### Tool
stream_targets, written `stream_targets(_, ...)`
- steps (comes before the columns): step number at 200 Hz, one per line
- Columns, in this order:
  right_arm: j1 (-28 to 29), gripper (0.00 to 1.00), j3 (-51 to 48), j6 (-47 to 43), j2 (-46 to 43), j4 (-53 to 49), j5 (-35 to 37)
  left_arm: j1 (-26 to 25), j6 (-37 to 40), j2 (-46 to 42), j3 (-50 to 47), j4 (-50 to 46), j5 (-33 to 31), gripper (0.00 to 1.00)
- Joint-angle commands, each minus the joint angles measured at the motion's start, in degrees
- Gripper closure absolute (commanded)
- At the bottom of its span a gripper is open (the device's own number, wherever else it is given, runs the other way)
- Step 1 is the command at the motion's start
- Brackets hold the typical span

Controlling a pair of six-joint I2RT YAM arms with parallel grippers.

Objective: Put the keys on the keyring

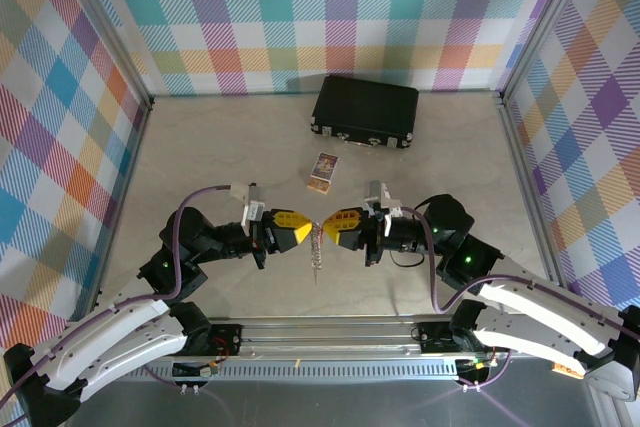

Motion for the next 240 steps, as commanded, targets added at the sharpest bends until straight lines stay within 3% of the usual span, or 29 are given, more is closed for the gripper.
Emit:
stream_targets(1,0.4,1.00,-0.6,-1.1,-1.1,2.1,0.6,-0.4,0.8,-0.7,0.7,1.5,0.0,1.00)
stream_targets(240,0.4,1.00,-0.8,-1.2,0.3,4.4,0.2,-0.5,0.5,-0.5,0.6,1.6,0.3,1.00)
